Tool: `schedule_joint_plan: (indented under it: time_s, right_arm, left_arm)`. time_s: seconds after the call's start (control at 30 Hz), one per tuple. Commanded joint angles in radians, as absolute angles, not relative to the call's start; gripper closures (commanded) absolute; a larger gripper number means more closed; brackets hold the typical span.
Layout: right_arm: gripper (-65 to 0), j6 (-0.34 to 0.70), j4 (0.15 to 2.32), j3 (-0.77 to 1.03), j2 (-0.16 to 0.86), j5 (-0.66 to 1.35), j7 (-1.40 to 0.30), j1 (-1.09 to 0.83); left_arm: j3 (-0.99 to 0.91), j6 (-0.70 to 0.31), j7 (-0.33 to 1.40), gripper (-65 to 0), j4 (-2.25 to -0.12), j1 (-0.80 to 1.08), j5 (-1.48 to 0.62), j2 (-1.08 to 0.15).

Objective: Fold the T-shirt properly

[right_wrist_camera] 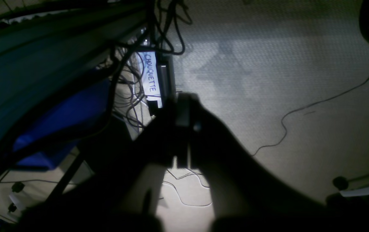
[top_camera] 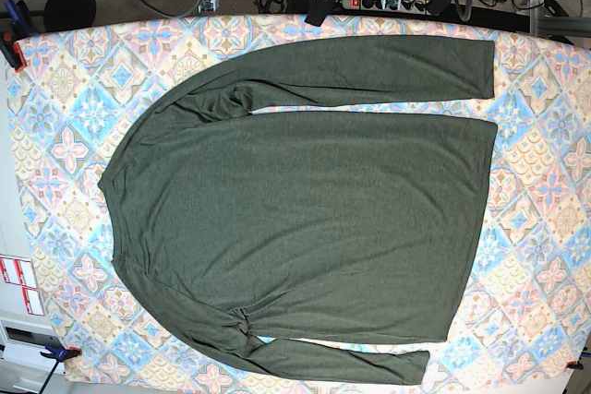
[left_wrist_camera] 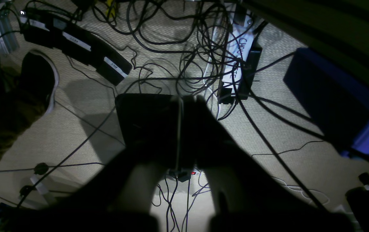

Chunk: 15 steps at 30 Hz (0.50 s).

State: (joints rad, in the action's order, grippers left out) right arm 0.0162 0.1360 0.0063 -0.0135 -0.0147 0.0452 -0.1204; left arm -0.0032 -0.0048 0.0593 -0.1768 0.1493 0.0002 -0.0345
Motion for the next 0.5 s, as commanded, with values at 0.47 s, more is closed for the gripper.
schedule_joint_plan:
  time_s: [0.47]
  right_arm:
    - [0.0, 0.013, 0.348, 0.007, 0.036, -0.007, 0.051, -0.340]
  left_arm:
    - [-0.001, -0.002, 0.061, 0.0, -0.539, 0.440, -0.004, -0.128]
